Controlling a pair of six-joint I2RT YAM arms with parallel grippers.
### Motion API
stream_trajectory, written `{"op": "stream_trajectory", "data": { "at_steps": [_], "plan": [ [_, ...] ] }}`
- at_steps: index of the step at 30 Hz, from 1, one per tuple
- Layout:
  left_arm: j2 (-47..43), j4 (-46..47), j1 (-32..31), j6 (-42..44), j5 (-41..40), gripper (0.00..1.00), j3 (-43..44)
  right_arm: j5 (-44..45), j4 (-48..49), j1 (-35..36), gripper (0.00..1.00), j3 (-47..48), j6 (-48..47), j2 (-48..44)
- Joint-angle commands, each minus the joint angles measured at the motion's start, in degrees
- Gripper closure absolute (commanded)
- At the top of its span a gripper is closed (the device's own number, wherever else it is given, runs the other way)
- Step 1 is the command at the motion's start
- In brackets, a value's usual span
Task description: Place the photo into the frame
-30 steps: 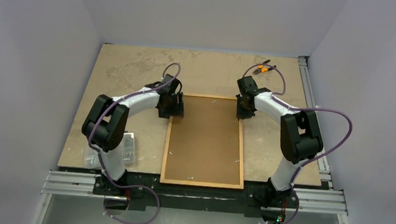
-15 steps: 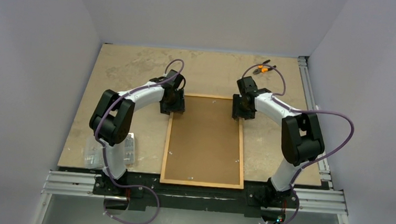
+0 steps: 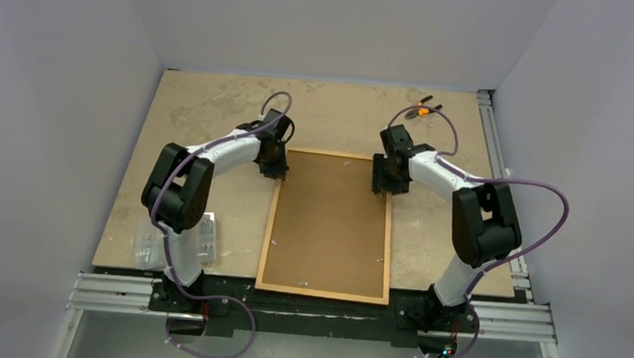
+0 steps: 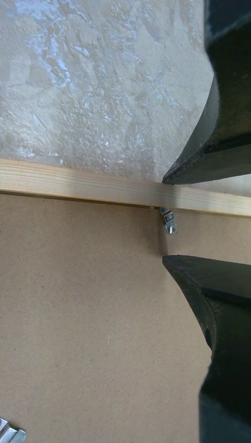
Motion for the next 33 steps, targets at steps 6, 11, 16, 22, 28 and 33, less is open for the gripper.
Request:
{"op": "stream_trajectory", "data": {
  "at_steps": [6,11,16,22,28,33],
  "plan": [
    [-0.3,4.3,-0.6,0.9,1.7,0.55,-2.0,-0.7,1.9,0.2,0.49,-1.2,0.4,-2.5],
    [1.2,2.4,-0.4,0.7,0.0,0.44,0.7,-0.9,1.8,0.2,0.48,-1.2,0.3,-2.4],
    [2.8,1.8,-0.2,0.5,-1.0,0.57,0.8,-1.1,2.0,0.2,0.48,-1.5,0.2,-2.1],
    [1.5,3.1,-0.1,-0.4,-0.9,0.89,-2.1,-3.7,3.4,0.2,0.46,-3.1,1.4,-3.0],
    [-1.4,3.6,-0.2,-0.1,1.3,0.68,-3.1,-3.4,3.2,0.2,0.37,-2.7,3.1,-3.5],
    [-6.8,3.9,-0.1,0.0,2.6,0.39,-5.7,-0.2,1.5,0.1,0.34,-0.8,4.2,-2.7]
  ]
}}
